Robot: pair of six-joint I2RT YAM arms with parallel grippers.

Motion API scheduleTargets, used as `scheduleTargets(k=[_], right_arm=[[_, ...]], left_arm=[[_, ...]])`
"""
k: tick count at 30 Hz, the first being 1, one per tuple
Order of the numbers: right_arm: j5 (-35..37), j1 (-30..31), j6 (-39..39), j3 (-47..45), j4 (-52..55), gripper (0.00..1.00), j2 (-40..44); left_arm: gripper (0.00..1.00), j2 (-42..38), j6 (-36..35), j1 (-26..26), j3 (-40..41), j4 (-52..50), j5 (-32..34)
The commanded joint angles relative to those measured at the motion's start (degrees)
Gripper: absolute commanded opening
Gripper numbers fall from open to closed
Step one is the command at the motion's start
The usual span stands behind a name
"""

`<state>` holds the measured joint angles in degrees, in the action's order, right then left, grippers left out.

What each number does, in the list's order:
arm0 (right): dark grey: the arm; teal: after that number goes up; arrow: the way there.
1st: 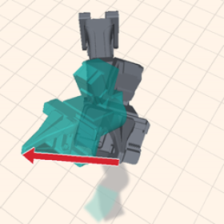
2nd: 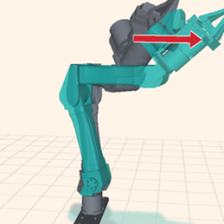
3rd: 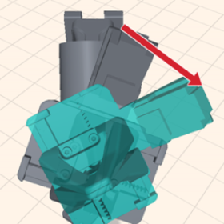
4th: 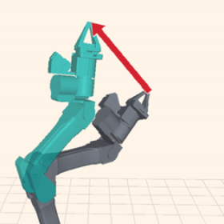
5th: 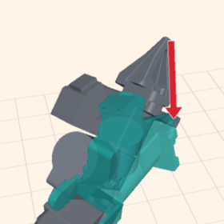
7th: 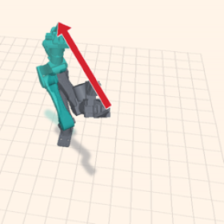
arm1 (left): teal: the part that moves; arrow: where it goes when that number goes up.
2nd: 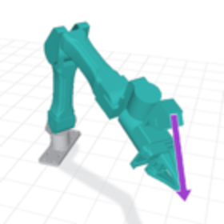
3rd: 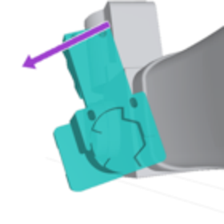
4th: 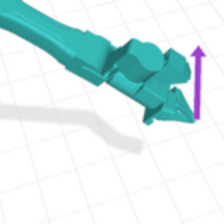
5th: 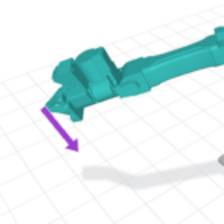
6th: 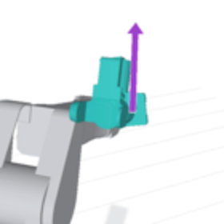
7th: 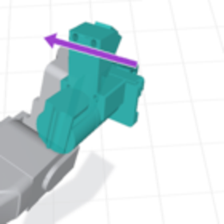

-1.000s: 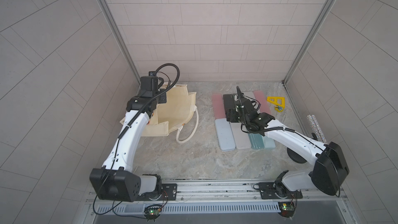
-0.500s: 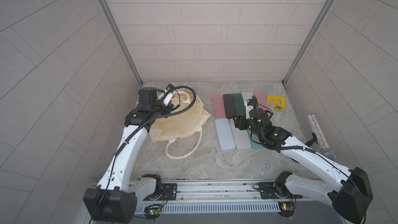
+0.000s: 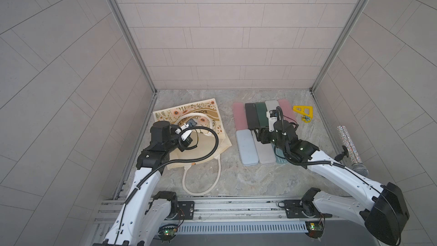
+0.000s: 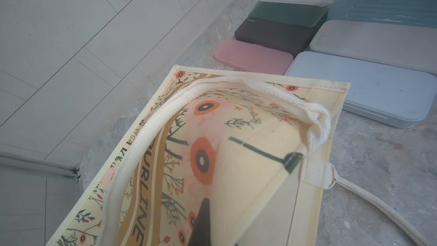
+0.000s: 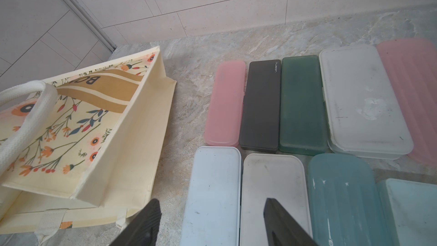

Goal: Take out the pencil case from the canvas bag
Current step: Place the canvas bag at the center of the board.

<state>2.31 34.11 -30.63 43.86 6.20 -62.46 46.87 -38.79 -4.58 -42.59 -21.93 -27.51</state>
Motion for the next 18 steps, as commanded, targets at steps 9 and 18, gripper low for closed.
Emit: scheduleTargets(k=[9, 18], right_arm=[[1.1, 0.2, -0.5, -0.5, -0.2, 0.71, 2.8], [1.7, 0.2, -1.4, -0.9, 1.3, 0.71, 4.7]], left_arm=[[0.0, 5.2, -1.3, -0.1, -5.1, 3.1, 4.6], [0.0, 23.4, 6.8, 0.0, -19.2, 7.2, 19.5]])
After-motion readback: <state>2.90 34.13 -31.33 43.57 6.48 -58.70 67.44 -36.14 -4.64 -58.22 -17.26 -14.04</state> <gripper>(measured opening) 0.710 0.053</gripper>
